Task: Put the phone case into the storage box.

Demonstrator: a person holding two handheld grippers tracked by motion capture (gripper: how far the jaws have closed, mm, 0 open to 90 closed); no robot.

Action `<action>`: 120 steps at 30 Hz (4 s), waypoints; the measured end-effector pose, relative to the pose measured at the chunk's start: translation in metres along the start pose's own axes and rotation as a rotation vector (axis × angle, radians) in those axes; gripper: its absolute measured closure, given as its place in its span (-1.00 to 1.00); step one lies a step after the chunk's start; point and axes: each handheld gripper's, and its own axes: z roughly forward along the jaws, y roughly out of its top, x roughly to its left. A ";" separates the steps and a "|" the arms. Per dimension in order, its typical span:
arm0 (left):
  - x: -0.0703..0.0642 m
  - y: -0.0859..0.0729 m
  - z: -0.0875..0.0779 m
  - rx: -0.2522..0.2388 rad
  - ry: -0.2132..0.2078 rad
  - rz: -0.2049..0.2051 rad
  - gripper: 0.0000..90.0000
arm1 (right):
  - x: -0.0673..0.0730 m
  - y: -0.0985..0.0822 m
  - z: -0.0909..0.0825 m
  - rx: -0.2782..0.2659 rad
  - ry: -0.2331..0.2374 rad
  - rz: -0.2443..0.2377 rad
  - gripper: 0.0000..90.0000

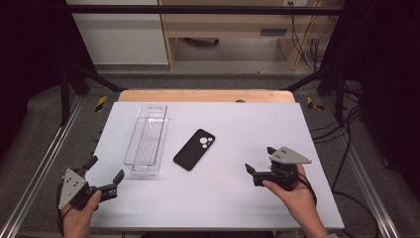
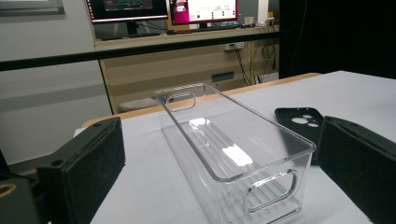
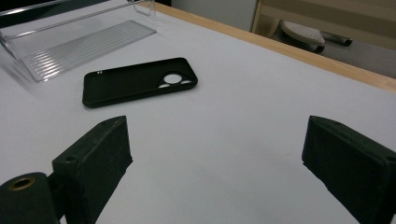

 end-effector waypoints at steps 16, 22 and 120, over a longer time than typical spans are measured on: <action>0.000 0.000 0.000 -0.004 -0.001 -0.003 -0.98 | 0.025 0.023 0.028 0.071 0.079 -0.075 -0.80; 0.000 0.000 0.000 -0.004 -0.001 -0.003 -0.98 | 0.032 0.029 0.037 0.092 0.107 -0.089 -0.77; 0.004 0.001 -0.002 -0.020 0.005 -0.024 -0.98 | 0.107 0.072 0.147 0.299 0.272 -0.166 -0.60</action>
